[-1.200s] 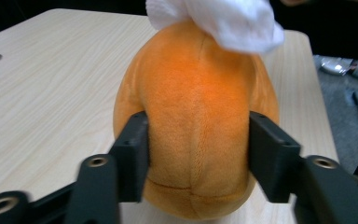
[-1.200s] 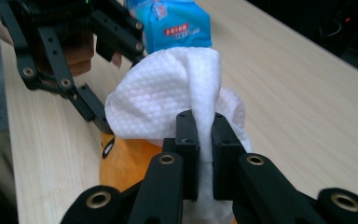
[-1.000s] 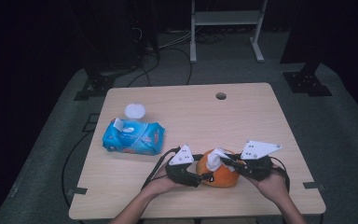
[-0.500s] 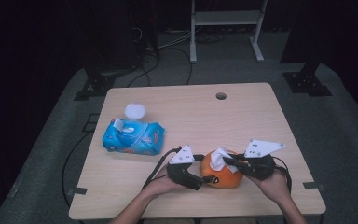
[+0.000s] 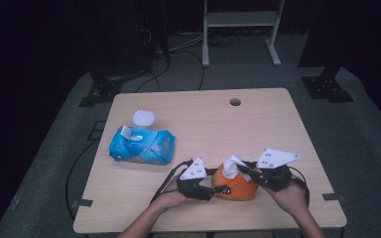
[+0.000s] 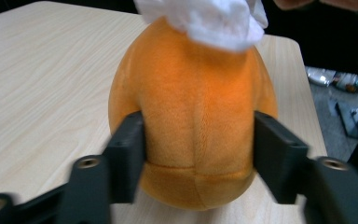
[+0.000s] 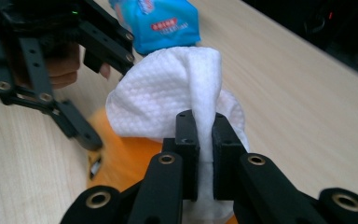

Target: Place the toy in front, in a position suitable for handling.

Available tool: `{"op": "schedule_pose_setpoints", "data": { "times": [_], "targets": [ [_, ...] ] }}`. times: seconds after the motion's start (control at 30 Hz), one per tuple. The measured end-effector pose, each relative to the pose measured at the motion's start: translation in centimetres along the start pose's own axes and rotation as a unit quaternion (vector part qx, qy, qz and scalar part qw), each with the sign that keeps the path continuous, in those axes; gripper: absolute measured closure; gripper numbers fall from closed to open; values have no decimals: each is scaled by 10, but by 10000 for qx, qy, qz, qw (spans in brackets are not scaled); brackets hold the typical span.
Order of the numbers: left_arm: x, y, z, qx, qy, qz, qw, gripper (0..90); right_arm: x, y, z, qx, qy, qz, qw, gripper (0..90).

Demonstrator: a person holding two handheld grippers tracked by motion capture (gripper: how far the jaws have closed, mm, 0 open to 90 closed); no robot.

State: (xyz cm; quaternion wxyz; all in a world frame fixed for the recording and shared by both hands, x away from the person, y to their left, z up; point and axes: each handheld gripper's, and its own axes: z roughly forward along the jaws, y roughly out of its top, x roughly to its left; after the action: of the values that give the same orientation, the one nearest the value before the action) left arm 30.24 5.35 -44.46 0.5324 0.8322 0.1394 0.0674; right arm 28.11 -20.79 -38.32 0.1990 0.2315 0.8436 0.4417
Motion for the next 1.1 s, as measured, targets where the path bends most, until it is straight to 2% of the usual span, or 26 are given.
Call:
{"op": "schedule_pose_setpoints", "data": {
  "times": [0.07, 0.13, 0.2, 0.27, 0.3, 0.33, 0.37, 0.4, 0.43, 0.5, 0.57, 0.67, 0.73, 0.77, 0.8, 0.83, 0.87, 0.93, 0.97, 1.0, 1.03, 1.07, 1.1],
  "targets": [
    [2, 2, 0, -52, -46, -142, 9999, 259, -6, -9, 1, 25, 63, 182, 9998, 834],
    [1, 6, -1, -198, -131, -212, 9995, 183, -1, -10, 3, 63, 137, 177, 9997, 837],
    [-2, 9, -1, -284, -131, -151, 9994, 154, 6, -7, 6, 10, 498, 192, 9986, 838],
    [-6, 9, 2, -122, -116, 38, 9999, 144, 16, -2, 11, 60, 763, 13, 9971, 838],
    [-7, 7, 3, -74, -88, 113, 9999, 139, 23, 2, 13, 108, 787, -123, 9968, 838],
    [-7, 6, 3, -7, -74, 141, 9999, 140, 25, 5, 12, 104, 688, -221, 9973, 837],
    [-6, 5, 3, 32, -78, 154, 9998, 141, 24, 7, 9, 27, 634, -214, 9978, 837],
    [-5, 4, 2, 77, -62, 152, 9998, 141, 22, 8, 6, -48, 594, -167, 9981, 837],
    [-4, 3, 1, 90, -68, 144, 9998, 144, 15, 7, 1, -112, 445, -78, 9989, 837],
    [-1, 2, 1, 49, -99, 27, 9999, 144, 6, 2, -2, -55, 360, 78, 9993, 837],
    [-2, 3, 4, 57, -93, 14, 9999, 143, 1, -6, 2, 40, 433, 257, 9987, 837],
    [-4, 3, 7, 120, -30, 103, 9999, 130, 3, -10, 9, 164, 545, 237, 9981, 838],
    [-4, 3, 5, 113, 36, 144, 9998, 159, 1, -10, 9, 188, 606, 284, 9976, 838],
    [-5, 3, 4, 93, 135, 224, 9996, 231, 0, -11, 8, 155, 631, 337, 9973, 838],
    [-8, 3, 3, 30, 361, 440, 9984, 313, 0, -12, 8, 111, 632, 387, 9972, 838],
    [-12, 4, 2, -106, 566, 710, 9958, 380, 0, -12, 6, 19, 651, 453, 9968, 838],
    [-14, 5, 2, -237, 643, 865, 9939, 419, 0, -10, 5, -40, 632, 502, 9967, 838],
    [-16, 11, 0, -480, 802, 1072, 9898, 455, 1, -5, 0, -176, 536, 374, 9977, 839],
    [-16, 13, 0, -561, 808, 1068, 9894, 459, 2, -2, -2, -286, 570, 370, 9973, 838],
    [-13, 15, -1, -614, 767, 1001, 9901, 458, 3, 0, -2, -347, 565, 355, 9972, 838],
    [-10, 15, -1, -609, 744, 957, 9908, 453, 5, 3, -2, -387, 444, 247, 9980, 838],
    [-8, 13, -2, -549, 726, 955, 9913, 441, 4, 3, -1, -376, 412, 227, 9982, 838],
    [-6, 10, -1, -414, 644, 915, 9929, 419, 3, 2, 2, -287, 432, 273, 9983, 837]
  ]
}}
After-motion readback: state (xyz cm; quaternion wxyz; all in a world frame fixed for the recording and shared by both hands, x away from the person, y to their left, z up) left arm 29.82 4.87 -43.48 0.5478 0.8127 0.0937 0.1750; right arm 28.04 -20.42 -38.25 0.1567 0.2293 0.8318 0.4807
